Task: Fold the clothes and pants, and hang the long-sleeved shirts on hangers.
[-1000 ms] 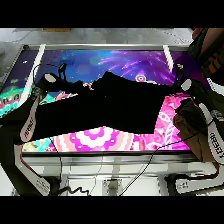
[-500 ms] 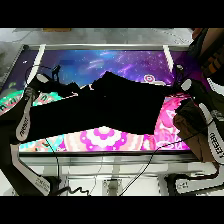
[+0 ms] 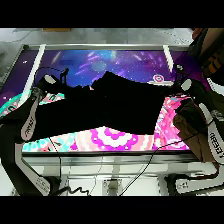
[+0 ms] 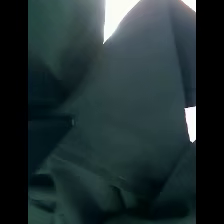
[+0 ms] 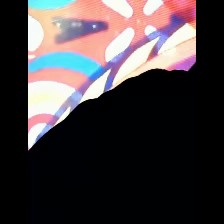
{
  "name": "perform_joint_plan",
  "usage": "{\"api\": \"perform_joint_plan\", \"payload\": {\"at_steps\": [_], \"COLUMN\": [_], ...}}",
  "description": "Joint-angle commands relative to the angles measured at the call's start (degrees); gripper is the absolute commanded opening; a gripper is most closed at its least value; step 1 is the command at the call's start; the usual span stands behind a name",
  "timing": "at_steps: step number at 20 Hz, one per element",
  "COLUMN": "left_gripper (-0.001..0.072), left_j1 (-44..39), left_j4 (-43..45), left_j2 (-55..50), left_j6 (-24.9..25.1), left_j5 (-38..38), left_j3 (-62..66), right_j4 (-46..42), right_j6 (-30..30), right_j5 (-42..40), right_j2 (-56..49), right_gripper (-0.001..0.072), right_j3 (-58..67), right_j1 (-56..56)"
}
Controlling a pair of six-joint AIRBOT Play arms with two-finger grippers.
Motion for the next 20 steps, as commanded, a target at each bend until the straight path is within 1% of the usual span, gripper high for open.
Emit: {"api": "perform_joint_plan", "payload": {"at_steps": [1,4,6,10,14,17,20], "left_gripper": [0.0019,0.0018,0.0018,0.0018,0.0018,0.0018,0.0018], "left_j1": [0.2,2.6,4.7,9.7,14.8,17.9,20.9], "left_j4": [-0.1,-0.2,-0.2,-0.1,-0.1,-0.1,0.1], "left_j2": [0.4,1.7,3.2,7.4,10.5,10.9,10.9], "left_j6": [0.0,0.0,0.0,0.0,0.0,0.0,0.0], "left_j5": [3.0,3.6,5.2,13.1,20.1,21.1,21.2], "left_j3": [0.9,2.1,3.0,3.3,3.3,3.3,3.3], "right_j4": [-0.2,-2.3,-4.3,-4.5,-4.3,-2.7,-1.3], "right_j6": [0.0,0.0,0.6,5.5,5.8,6.1,6.1], "right_j5": [0.2,-0.8,-3.0,-10.1,-19.8,-25.1,-26.0], "right_j2": [0.0,0.0,0.0,-0.1,-0.5,-3.2,-7.8], "right_gripper": [0.0018,0.0018,0.0018,0.0018,0.0018,0.0017,0.0017], "right_j3": [0.0,0.0,0.0,0.0,0.0,0.0,0.1], "right_j1": [0.0,0.0,-0.6,-4.5,-6.8,-6.8,-6.8]}}
